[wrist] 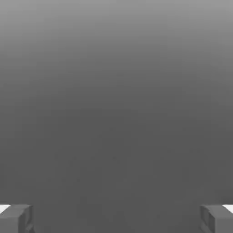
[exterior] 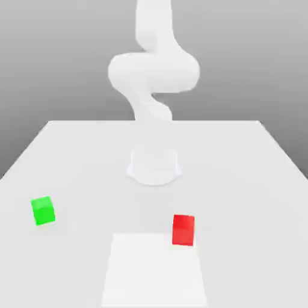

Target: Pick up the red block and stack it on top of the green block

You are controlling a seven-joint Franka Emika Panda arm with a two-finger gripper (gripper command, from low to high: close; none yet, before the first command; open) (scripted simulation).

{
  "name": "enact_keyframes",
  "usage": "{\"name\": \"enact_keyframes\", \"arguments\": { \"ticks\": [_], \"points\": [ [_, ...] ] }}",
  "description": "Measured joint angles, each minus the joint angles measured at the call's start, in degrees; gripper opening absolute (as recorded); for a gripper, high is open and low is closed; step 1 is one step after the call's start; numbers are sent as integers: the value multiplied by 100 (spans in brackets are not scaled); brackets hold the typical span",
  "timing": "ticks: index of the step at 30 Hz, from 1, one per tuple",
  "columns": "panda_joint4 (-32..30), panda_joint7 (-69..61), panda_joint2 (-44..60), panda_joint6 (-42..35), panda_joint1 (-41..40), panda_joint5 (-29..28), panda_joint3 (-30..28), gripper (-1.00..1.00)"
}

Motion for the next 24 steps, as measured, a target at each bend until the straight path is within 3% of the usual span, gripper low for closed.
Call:
{"name": "enact_keyframes", "arguments": {
  "ticks": [15, 19, 23, 24],
  "points": [
    [-2895, 1087, 2566, 2110, 320, 429, 725, 0],
    [-3250, 1688, 4045, 3250, 322, 0, 866, 0],
    [-3185, 2107, 4980, 4033, 711, -534, 362, 0],
    [-3168, 2155, 5156, 4186, 834, -586, 231, -100]
  ]
}}
